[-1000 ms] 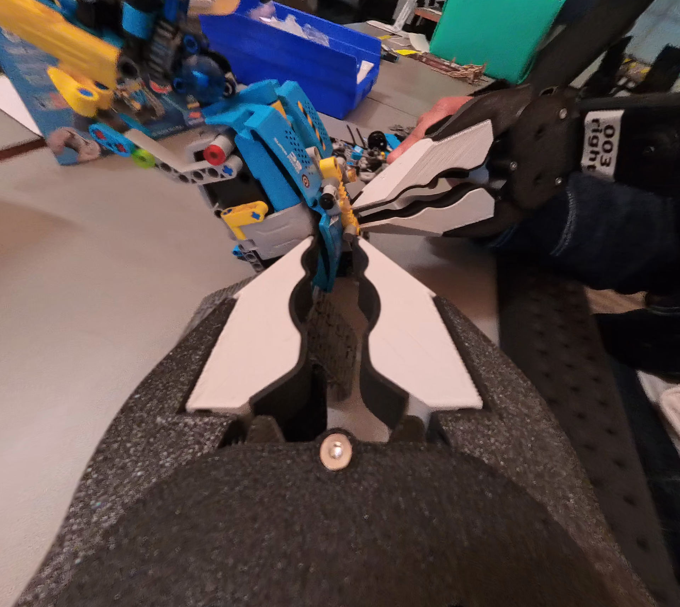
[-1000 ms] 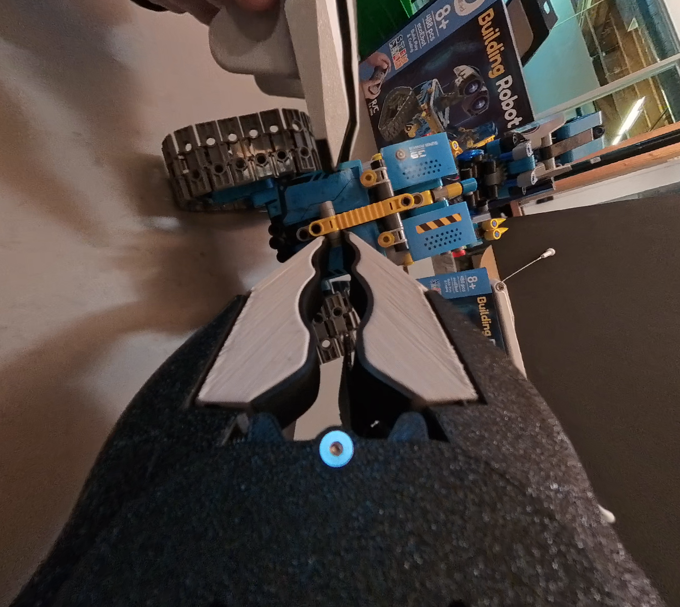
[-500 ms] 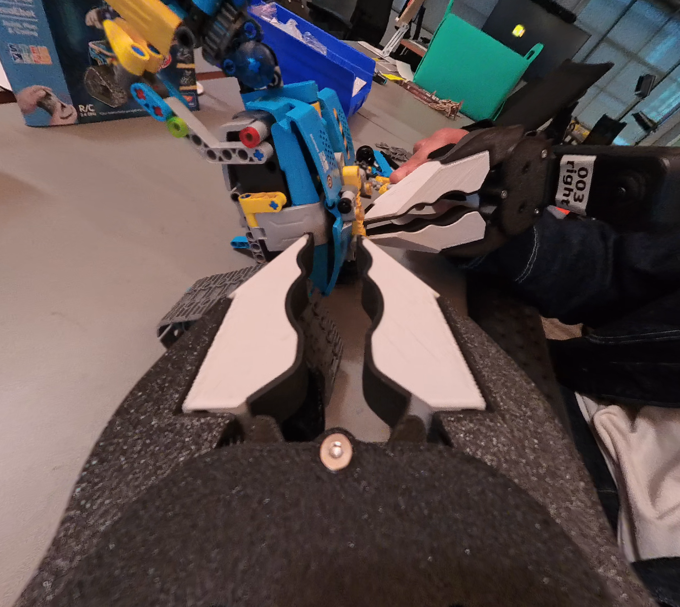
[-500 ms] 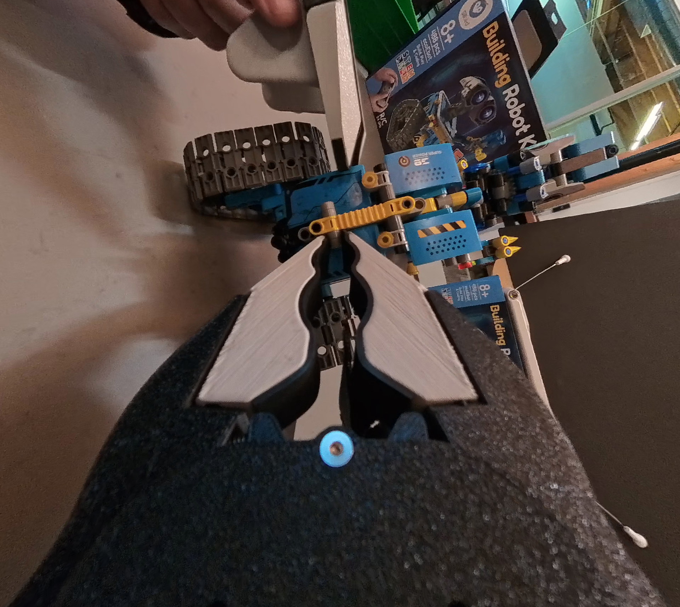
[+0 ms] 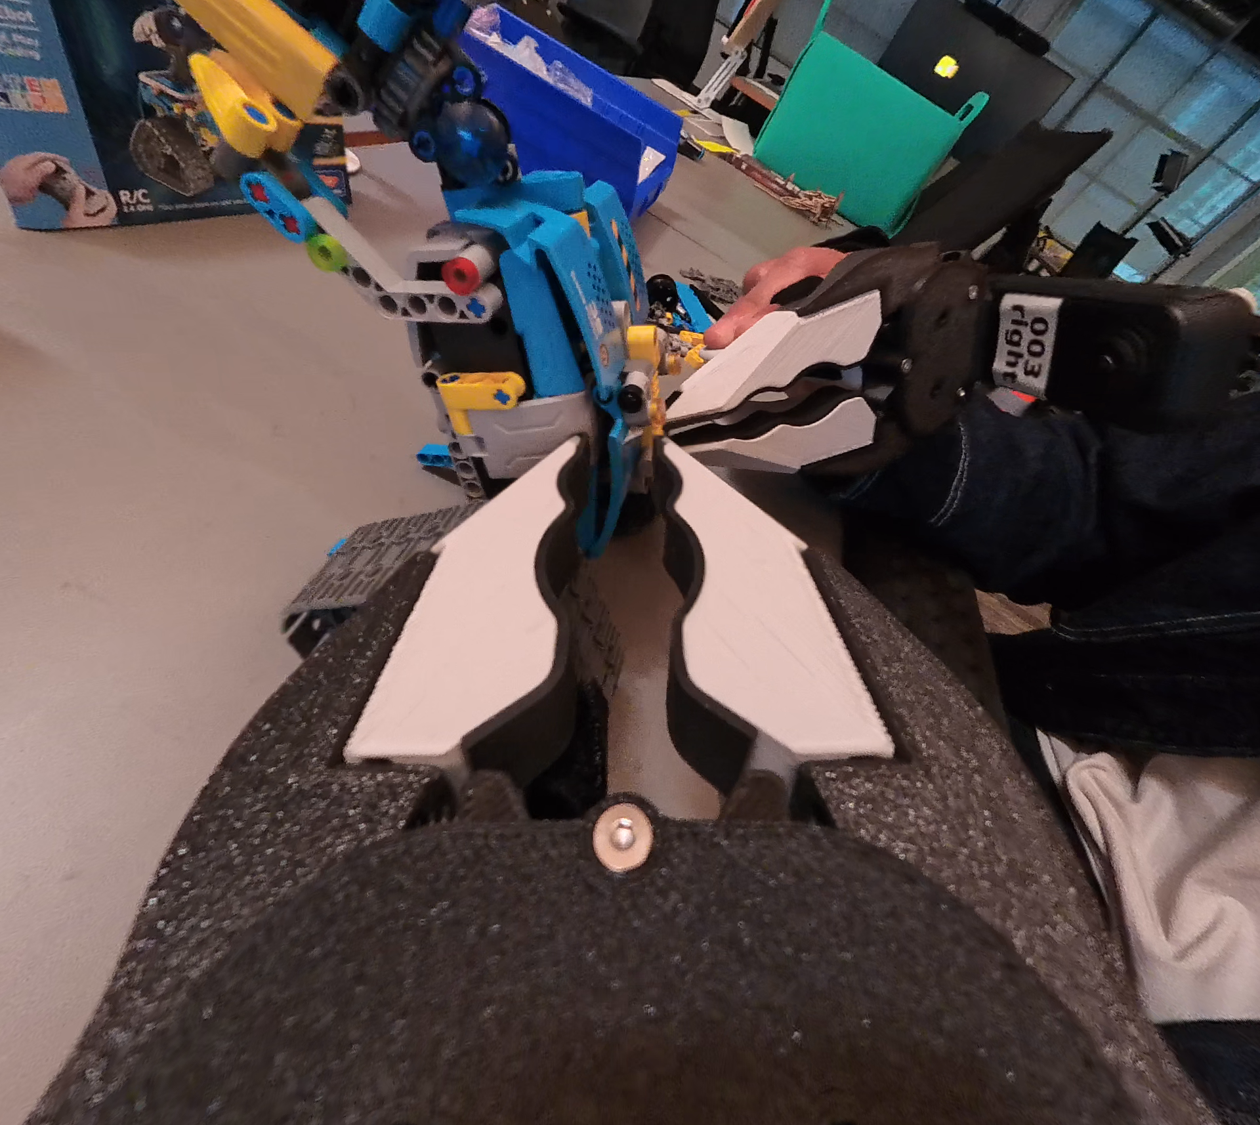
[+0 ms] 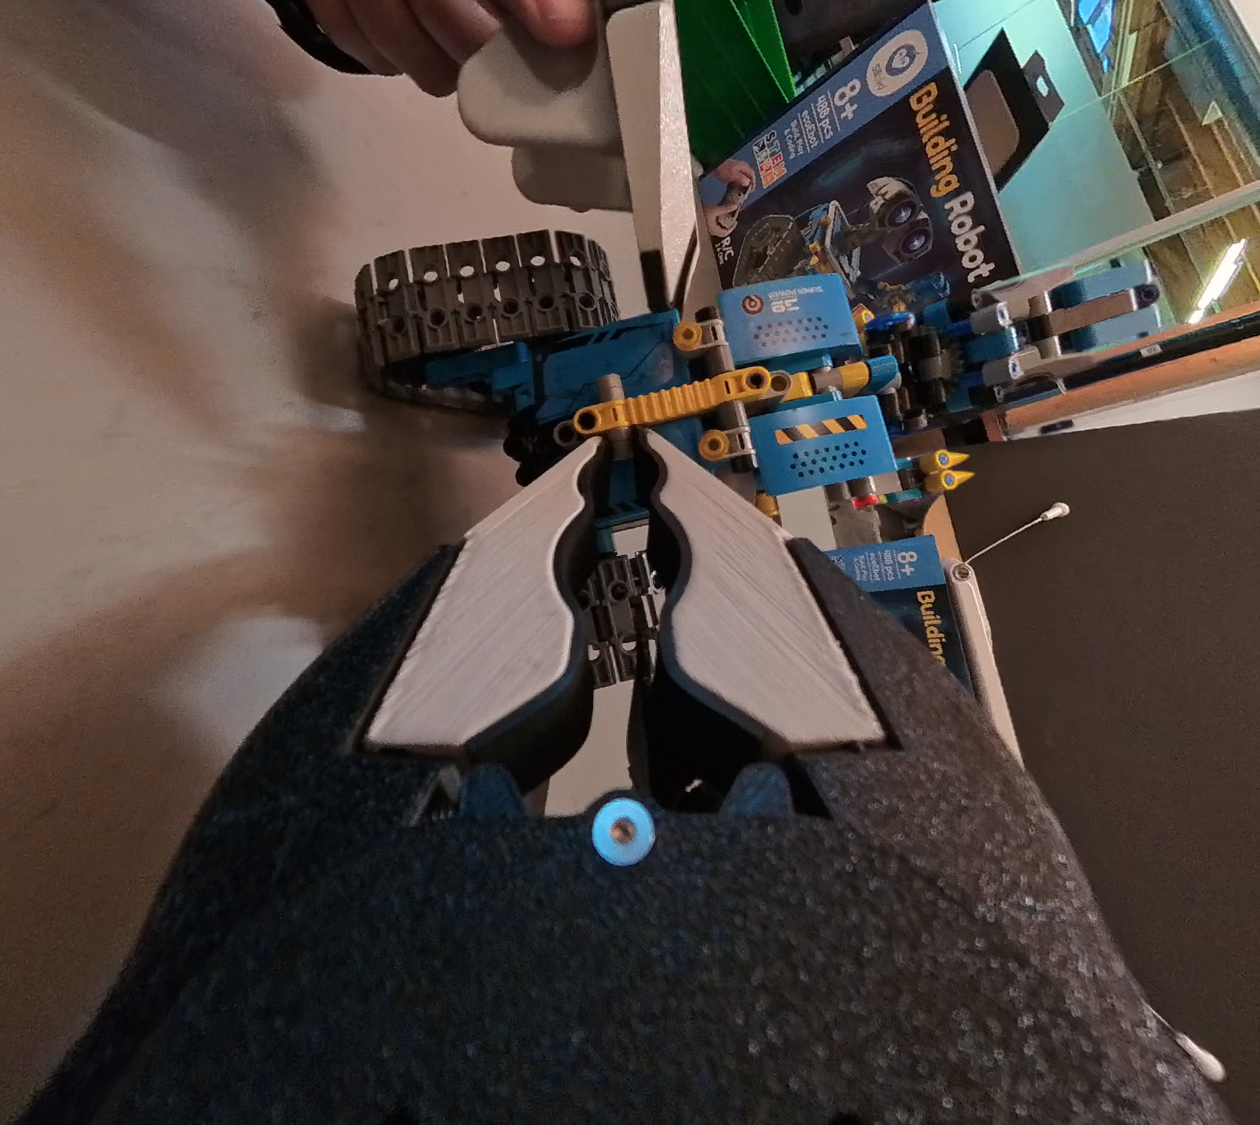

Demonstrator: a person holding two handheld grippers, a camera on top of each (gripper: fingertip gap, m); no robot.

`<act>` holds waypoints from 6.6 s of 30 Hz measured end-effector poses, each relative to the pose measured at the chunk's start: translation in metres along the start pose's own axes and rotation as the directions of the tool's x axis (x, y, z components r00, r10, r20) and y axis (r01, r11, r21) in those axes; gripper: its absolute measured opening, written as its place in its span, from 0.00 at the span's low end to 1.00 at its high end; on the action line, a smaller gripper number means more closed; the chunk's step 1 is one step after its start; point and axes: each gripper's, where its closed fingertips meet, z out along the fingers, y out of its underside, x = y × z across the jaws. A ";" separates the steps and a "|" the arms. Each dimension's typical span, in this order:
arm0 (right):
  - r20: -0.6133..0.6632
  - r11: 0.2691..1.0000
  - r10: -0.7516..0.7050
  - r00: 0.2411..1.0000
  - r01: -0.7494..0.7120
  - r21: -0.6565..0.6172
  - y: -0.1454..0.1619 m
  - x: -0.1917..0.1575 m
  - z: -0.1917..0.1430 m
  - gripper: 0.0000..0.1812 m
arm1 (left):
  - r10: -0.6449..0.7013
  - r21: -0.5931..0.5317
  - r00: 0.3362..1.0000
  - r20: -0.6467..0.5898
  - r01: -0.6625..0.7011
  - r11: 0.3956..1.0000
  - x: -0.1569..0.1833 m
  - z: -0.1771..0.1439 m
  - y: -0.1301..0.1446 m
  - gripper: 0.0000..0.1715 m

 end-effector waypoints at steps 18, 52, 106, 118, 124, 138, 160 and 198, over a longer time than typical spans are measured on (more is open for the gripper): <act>0.121 0.990 0.116 0.986 -0.125 0.069 0.002 -0.003 -0.006 0.03 | -0.003 0.006 0.999 -0.042 0.003 1.000 0.005 0.009 0.003 0.01; 0.156 0.780 0.536 0.830 -0.557 0.285 -0.044 0.025 -0.020 0.15 | -0.266 0.155 0.871 -0.413 0.355 0.922 0.032 -0.021 -0.020 0.00; 0.633 0.426 0.666 0.395 -0.898 0.113 -0.056 0.009 -0.030 0.02 | 0.143 0.085 0.963 -0.230 -0.127 0.988 0.062 0.006 0.003 0.02; 0.651 0.406 0.668 0.360 -0.910 0.086 -0.058 0.010 -0.033 0.01 | 0.157 0.105 0.963 -0.221 -0.137 0.985 0.064 0.005 -0.001 0.03; 0.667 0.387 0.669 0.327 -0.920 0.063 -0.059 0.008 -0.032 0.01 | 0.197 0.118 0.959 -0.202 -0.176 0.977 0.066 0.004 -0.002 0.03; 0.649 0.360 0.694 0.312 -0.931 0.063 -0.053 0.010 -0.027 0.02 | 0.336 0.104 0.940 -0.062 -0.329 0.939 0.057 0.007 -0.001 0.03; 0.727 0.461 0.576 0.373 -0.883 0.087 -0.062 0.004 -0.053 0.01 | 0.474 0.151 0.879 -0.054 -0.462 0.874 0.081 0.002 -0.003 0.01; -0.404 0.515 0.680 0.613 -0.790 -0.331 0.214 0.062 -0.145 0.25 | -0.289 0.411 0.677 -0.677 0.674 0.614 0.012 -0.091 -0.066 0.02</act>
